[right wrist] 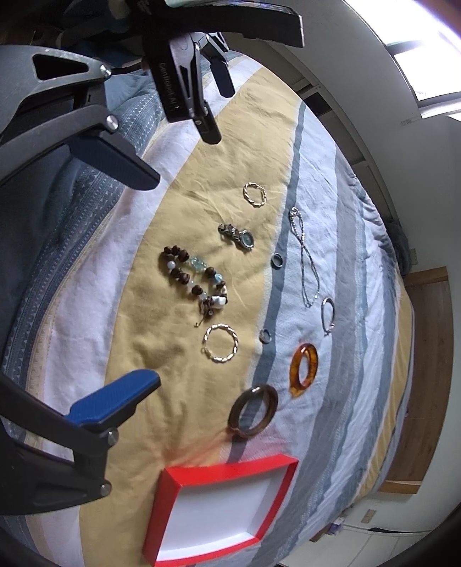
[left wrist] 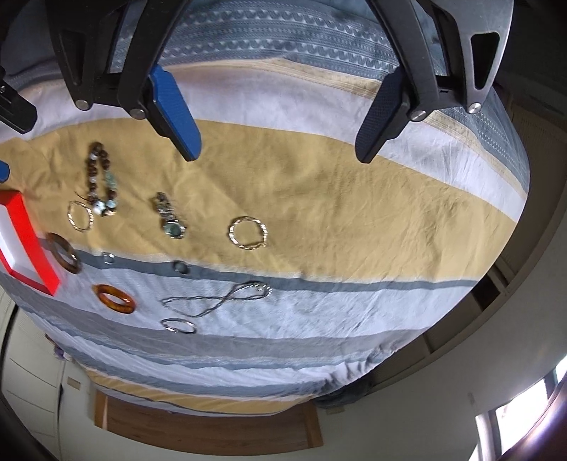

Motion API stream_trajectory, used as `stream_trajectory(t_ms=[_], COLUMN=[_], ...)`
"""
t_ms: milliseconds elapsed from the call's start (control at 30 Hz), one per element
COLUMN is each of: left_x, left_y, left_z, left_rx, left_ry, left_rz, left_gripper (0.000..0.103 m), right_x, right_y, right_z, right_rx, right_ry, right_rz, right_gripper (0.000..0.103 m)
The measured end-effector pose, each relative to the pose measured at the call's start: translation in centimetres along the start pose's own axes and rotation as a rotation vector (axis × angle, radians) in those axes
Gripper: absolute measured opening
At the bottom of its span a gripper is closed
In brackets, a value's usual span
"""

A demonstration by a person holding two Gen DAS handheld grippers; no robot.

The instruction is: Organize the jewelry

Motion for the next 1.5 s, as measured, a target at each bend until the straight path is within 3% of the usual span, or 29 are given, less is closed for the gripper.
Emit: stream_trajectory(t_ms=[133, 233, 300, 567, 867, 933, 1000, 1267, 1500], left_x=[-0.3, 0.1, 0.4, 1.6, 2.1, 2.5, 3.1, 6.4, 8.8], left_y=[-0.2, -0.2, -0.3, -1.6, -2.9, -3.1, -3.3, -3.6, -3.8], left_z=[0.9, 1.4, 1.9, 3.6, 4.8, 5.0, 5.2, 6.5, 8.9], left_rx=[-0.018, -0.033, -0.045, -0.100, -0.127, -0.135, -0.142, -0.187, -0.216], left_ry=[0.005, 0.026, 0.039, 0.140, 0.173, 0.184, 0.196, 0.257, 0.212], left_rz=[-0.008, -0.001, 0.002, -0.009, -0.027, -0.026, -0.016, 0.008, 0.032], left_gripper=[0.082, 0.075, 0.072, 0.050, 0.050, 0.050, 0.050, 0.050, 0.051], right_x=[0.5, 0.9, 1.1, 2.0, 2.1, 2.5, 3.2, 4.9, 6.8], right_y=[-0.2, -0.3, -0.4, -1.1, -1.9, -1.9, -1.6, -0.9, -0.9], right_z=[1.2, 2.3, 3.0, 6.2, 10.0, 10.6, 10.9, 8.5, 6.2], right_rx=[-0.016, -0.034, -0.045, -0.086, -0.141, -0.155, -0.161, -0.117, -0.062], right_ry=[-0.037, -0.062, -0.087, -0.192, -0.223, -0.225, -0.257, -0.310, -0.324], right_rz=[0.025, 0.041, 0.054, 0.109, 0.105, 0.111, 0.138, 0.134, 0.151], right_gripper=[0.100, 0.094, 0.082, 0.056, 0.052, 0.037, 0.011, 0.011, 0.011])
Point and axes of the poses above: each gripper's, at about its wrist camera, not at the fingertips, and z roughly the way its jaws point, x to its right, y to its underside, the point moved 1 cm from there along z, roughly the way its jaws point, and after that the axes turned 13 degrees about -z, right-handed, at the moved point
